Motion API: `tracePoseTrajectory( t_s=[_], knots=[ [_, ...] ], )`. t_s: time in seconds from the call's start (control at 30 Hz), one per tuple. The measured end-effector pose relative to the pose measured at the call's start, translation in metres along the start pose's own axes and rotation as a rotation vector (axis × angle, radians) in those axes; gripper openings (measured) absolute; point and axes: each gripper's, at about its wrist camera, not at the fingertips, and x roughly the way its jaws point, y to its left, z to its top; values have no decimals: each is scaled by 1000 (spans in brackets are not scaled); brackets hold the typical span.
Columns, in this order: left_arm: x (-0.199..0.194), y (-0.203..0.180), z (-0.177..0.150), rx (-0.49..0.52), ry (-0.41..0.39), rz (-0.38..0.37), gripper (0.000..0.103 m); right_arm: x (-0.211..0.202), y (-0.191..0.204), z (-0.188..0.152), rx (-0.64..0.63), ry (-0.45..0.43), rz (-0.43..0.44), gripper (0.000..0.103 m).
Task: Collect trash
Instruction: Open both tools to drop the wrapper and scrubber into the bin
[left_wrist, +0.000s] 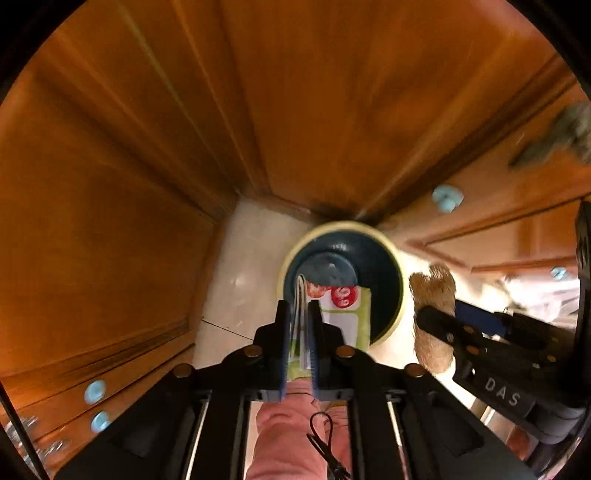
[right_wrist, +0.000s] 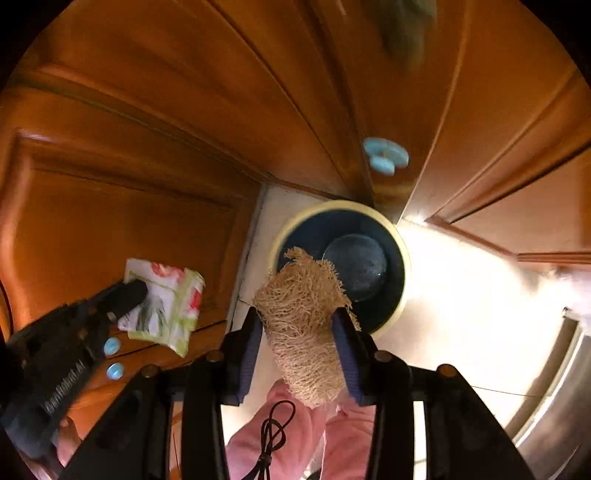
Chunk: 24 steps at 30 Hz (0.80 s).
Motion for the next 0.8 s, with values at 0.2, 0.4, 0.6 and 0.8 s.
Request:
tracePoseTrajectory(
  t_s=[0.2,0.4,0.6,0.8],
  knots=[
    [66,0,-12,30,24,13,68,62,-23,5,116,-31,-9,59],
    [79,9,-21,9,38,40,68,65,-44,-1,138,-59,-42,60],
    [40,16,-24,-5,-21,36,68,32,-44,-16,121,-61,-28,60],
    [-43,18,-27,-25,-115,10,68,-31,-27,-29,82,-104,14,60]
  ],
)
